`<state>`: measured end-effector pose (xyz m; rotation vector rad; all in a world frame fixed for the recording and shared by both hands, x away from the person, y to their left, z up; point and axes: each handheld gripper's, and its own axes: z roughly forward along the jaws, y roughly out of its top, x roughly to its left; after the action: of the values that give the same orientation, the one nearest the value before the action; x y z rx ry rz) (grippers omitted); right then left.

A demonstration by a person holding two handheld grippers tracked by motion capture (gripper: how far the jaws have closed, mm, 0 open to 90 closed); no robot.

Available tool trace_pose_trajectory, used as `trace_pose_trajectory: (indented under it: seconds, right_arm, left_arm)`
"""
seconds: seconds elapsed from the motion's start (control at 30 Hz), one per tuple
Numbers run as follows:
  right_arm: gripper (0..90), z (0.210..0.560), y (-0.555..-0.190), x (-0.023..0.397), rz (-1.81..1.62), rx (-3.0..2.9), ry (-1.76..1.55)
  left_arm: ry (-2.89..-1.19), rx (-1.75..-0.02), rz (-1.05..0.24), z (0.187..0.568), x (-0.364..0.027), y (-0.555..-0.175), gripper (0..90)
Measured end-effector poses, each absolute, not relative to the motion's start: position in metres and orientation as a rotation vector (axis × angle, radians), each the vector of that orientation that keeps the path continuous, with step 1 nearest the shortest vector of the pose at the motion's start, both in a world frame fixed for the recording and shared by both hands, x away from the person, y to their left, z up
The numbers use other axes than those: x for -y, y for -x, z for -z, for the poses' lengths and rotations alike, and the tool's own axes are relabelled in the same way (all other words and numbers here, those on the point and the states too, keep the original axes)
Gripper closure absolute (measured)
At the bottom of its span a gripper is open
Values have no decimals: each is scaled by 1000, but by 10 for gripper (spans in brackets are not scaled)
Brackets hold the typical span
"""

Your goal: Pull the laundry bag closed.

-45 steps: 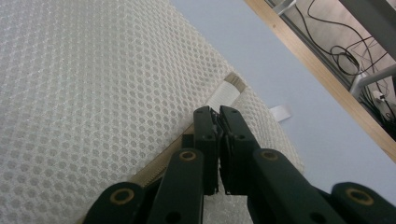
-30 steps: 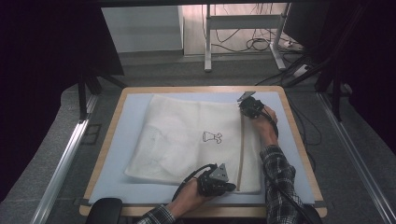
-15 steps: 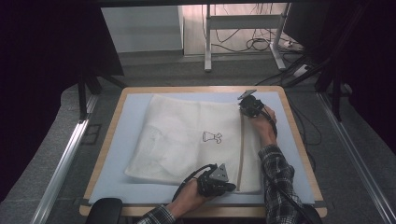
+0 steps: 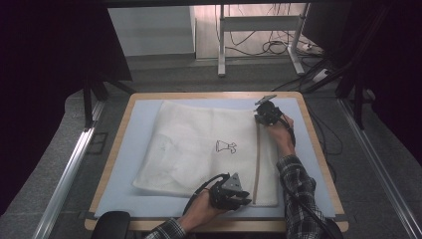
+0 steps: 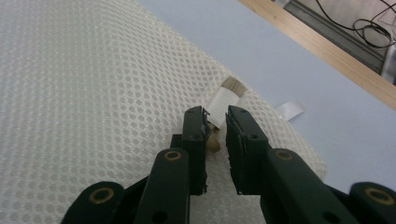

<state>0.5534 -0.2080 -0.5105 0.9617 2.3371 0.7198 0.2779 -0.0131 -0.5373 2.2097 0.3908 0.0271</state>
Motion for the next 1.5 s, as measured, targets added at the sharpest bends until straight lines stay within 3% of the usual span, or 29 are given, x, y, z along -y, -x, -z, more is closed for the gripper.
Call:
trace_pose_trajectory:
  seconds: [0.3,0.67,1.23,1.5]
  right_arm:
    - [677,511,-549,207,-752,-2330,-981]
    - [491,505,-543,212,-800,-2323,-1041]
    - [198,500,-531,209,-864,-2316,-1081]
    - [32,496,-526,204,-944,-2324,-1084]
  left_arm:
    - [-2223,-349,-88,530,16,-271,475]
    - [-2209,-372,-104,527,13,-272,216]
    - [-2203,-401,-88,522,-3,-267,57]
    - [-2199,-406,-92,521,-15,-268,32]
